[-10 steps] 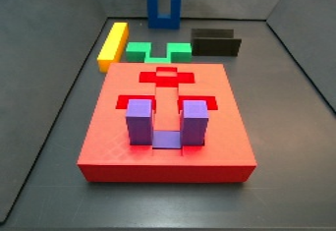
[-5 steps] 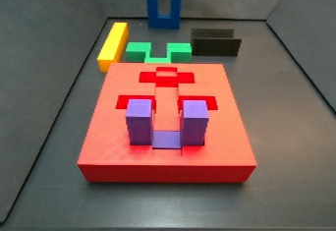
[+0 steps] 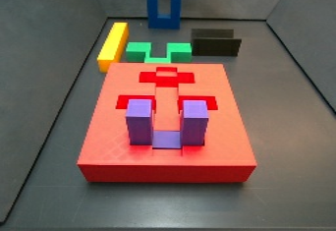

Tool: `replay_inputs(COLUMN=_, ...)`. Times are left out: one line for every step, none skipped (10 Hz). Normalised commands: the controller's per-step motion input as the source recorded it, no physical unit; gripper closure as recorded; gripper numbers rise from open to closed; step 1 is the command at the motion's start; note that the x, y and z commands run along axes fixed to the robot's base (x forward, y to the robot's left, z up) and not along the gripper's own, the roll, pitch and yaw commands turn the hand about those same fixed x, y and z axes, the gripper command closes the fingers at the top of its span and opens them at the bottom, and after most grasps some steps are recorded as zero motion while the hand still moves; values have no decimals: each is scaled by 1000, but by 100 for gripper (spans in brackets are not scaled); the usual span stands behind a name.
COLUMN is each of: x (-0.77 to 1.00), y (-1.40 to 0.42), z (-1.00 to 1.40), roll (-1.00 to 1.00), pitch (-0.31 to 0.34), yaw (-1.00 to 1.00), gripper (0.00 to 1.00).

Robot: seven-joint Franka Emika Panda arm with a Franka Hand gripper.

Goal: Pick up the blue object. Move up. Move to above the board. Insert the blue object.
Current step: Pick up the blue object.

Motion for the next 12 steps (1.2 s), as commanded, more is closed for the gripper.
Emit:
replay_inputs(x=0, y=0, z=-291, roll=-180, pitch=-180, yaw=-171, gripper=0)
replay_inputs(x=37, y=-169, z=-377, roll=0, pitch=-67, yaw=-46, gripper=0)
replay_inputs(x=23, y=-263, z=-274, roll=29, pitch=0, yaw=-34, gripper=0)
replay_inputs(x=0, y=-229, z=-217, roll=43, pitch=0, yaw=-34, gripper=0)
replay_inputs(x=0, y=-200, z=-197, roll=44, pitch=0, yaw=-57, gripper=0)
replay_inputs(x=-183, y=-77, z=-120, roll=30, pitch=0, yaw=-140, gripper=0)
replay_inputs(x=-534, y=-23, z=0, roll=7, pitch=0, yaw=-294, gripper=0)
replay_inputs(x=-511, y=-40, z=0, roll=0, pitch=-4, yaw=-300, gripper=0)
replay_inputs(x=-409, y=-83, z=0, roll=0, pitch=-26, yaw=-269, gripper=0)
replay_inputs(x=-209, y=-34, z=-166, roll=59, pitch=-11, yaw=-60, gripper=0)
replay_inputs(x=0, y=0, z=-311, roll=61, pitch=0, yaw=31, gripper=0)
replay_inputs(x=211, y=194, z=-286, roll=9, pitch=29, yaw=220, gripper=0)
